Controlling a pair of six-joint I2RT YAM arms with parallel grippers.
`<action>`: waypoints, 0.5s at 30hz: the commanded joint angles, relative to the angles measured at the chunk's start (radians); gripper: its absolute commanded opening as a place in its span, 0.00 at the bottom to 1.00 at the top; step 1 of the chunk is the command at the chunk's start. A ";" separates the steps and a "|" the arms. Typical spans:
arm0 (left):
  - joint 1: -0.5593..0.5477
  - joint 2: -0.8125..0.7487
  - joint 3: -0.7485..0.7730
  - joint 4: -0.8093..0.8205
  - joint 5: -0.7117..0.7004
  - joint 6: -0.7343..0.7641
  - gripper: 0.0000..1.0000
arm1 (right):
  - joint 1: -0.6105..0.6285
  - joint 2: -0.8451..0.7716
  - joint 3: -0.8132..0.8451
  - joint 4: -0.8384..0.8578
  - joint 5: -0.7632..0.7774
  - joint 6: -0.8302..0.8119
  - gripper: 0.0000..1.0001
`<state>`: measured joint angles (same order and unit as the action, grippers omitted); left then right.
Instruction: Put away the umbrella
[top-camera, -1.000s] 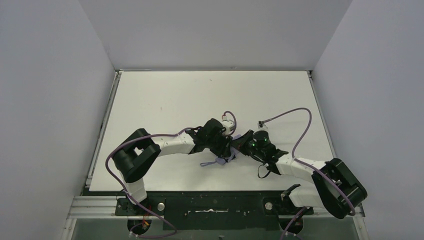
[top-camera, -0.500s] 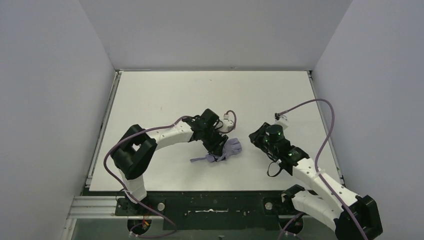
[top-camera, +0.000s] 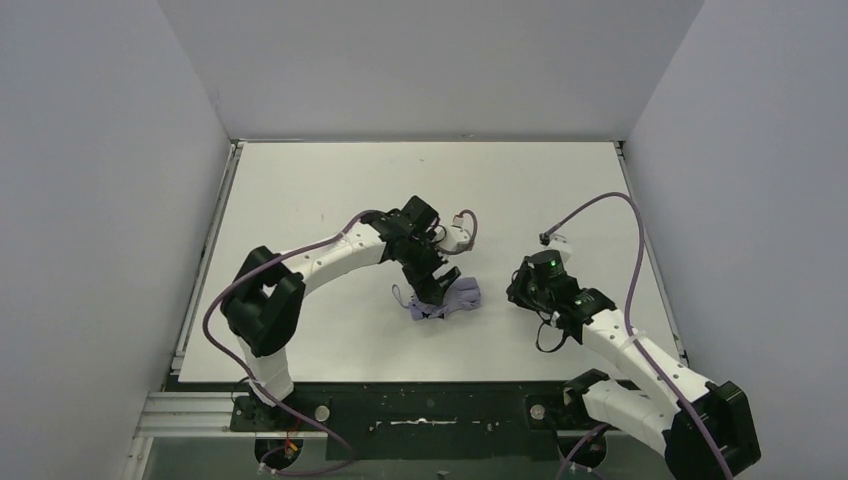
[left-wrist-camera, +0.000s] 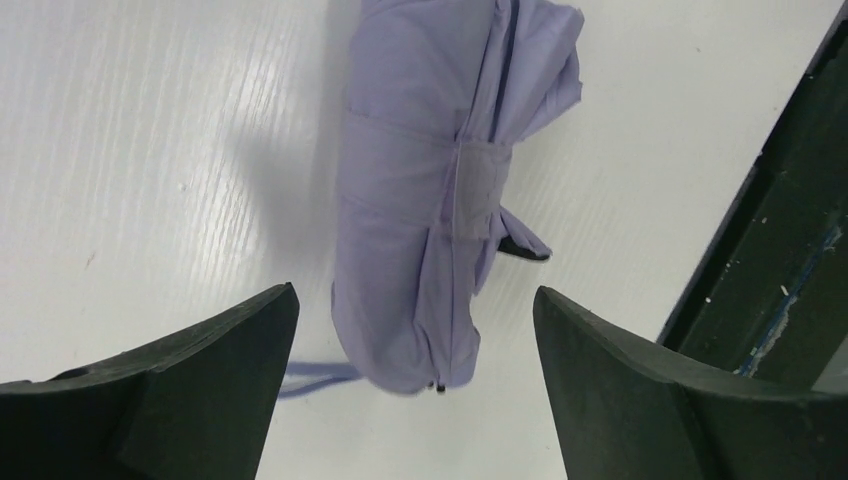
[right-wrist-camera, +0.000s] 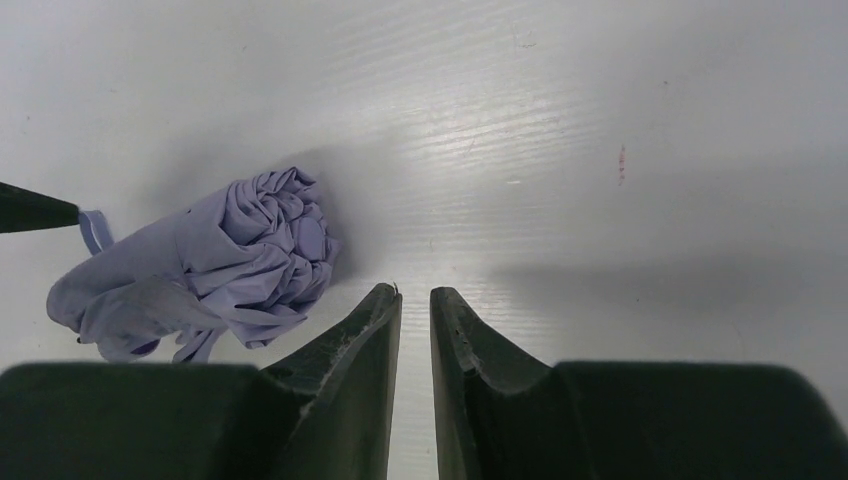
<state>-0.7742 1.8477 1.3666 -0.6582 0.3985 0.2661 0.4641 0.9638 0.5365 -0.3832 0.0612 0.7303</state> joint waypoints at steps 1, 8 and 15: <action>0.053 -0.192 -0.080 0.087 0.041 -0.089 0.85 | -0.010 0.015 0.049 -0.006 -0.029 -0.073 0.20; 0.143 -0.491 -0.363 0.294 -0.164 -0.517 0.69 | -0.015 0.118 0.128 -0.033 -0.096 -0.189 0.20; 0.106 -0.600 -0.638 0.399 -0.332 -0.756 0.27 | -0.012 0.327 0.263 -0.062 -0.181 -0.307 0.17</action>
<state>-0.6468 1.2564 0.8165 -0.3599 0.1734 -0.3027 0.4564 1.2133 0.7094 -0.4362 -0.0574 0.5209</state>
